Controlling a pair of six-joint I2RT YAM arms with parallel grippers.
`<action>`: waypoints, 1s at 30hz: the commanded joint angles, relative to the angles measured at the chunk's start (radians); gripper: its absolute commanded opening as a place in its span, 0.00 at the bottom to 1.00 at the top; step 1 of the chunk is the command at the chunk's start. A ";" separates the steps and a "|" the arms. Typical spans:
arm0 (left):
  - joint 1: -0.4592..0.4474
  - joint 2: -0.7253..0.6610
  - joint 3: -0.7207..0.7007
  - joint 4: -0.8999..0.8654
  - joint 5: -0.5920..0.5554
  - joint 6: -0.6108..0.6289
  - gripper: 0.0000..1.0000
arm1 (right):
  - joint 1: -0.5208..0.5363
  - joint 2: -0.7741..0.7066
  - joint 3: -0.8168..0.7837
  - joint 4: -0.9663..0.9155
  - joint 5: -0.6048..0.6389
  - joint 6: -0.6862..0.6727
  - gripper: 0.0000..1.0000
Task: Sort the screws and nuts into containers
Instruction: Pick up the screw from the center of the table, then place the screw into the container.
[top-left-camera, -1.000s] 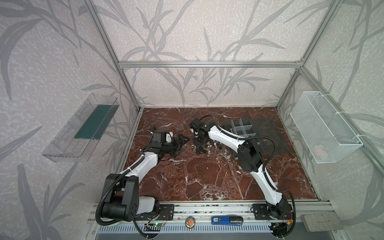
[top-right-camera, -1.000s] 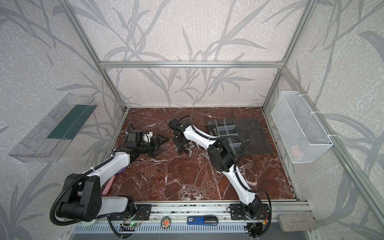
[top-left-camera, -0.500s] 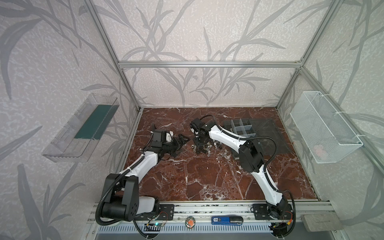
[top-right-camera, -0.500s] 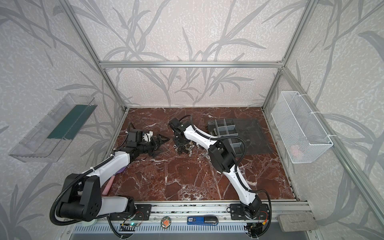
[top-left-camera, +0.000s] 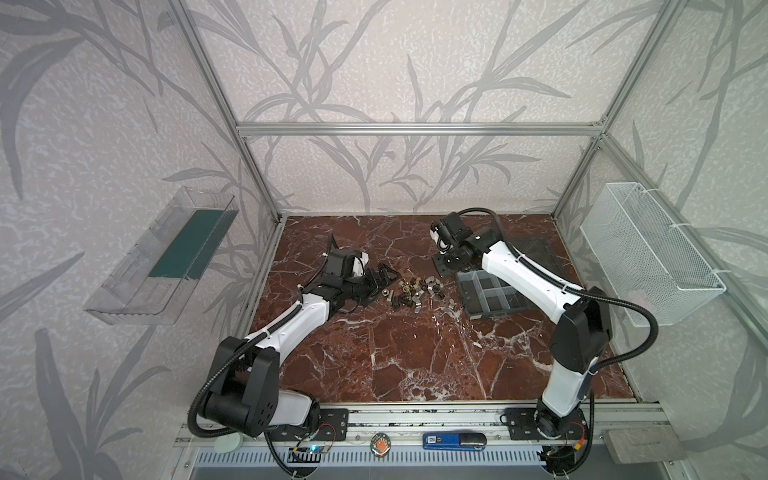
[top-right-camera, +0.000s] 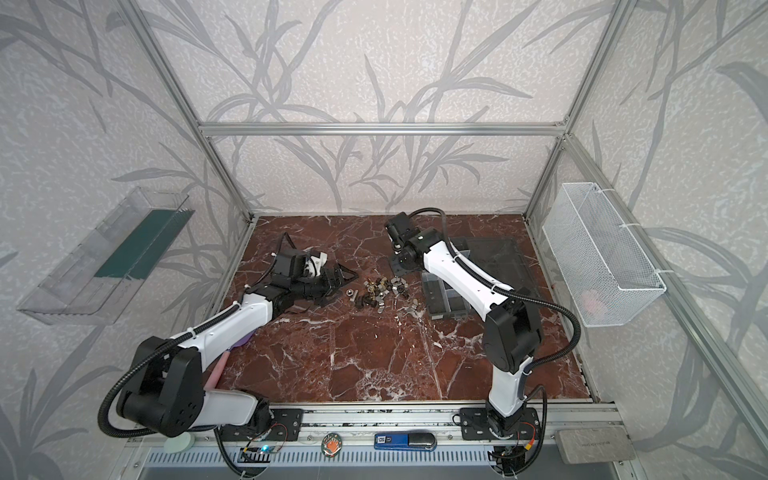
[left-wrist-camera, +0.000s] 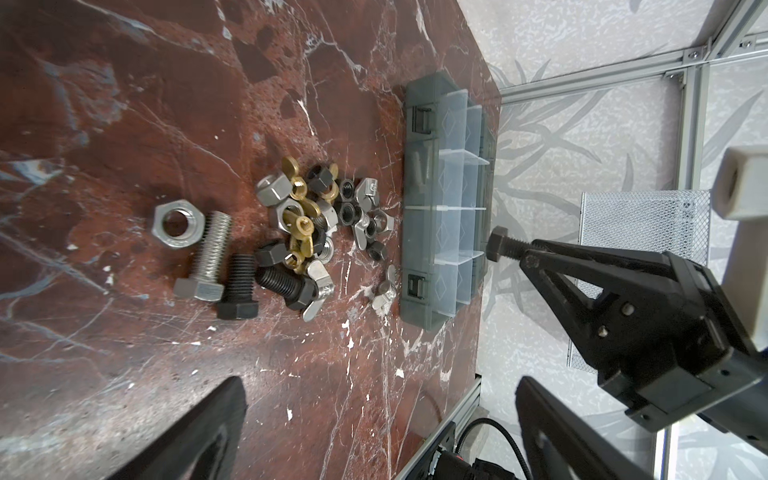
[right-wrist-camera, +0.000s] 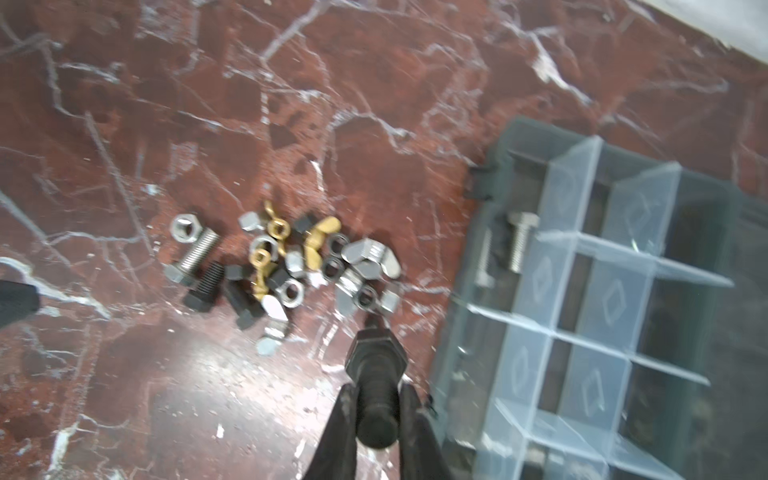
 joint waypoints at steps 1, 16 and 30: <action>-0.017 0.019 0.034 -0.003 -0.019 0.007 0.99 | -0.056 -0.054 -0.100 0.022 0.018 0.002 0.08; -0.037 0.005 0.029 -0.018 -0.036 0.005 0.99 | -0.160 -0.006 -0.298 0.119 0.036 0.008 0.08; -0.038 -0.012 0.019 -0.038 -0.043 0.014 0.99 | -0.163 0.076 -0.316 0.165 0.059 0.016 0.11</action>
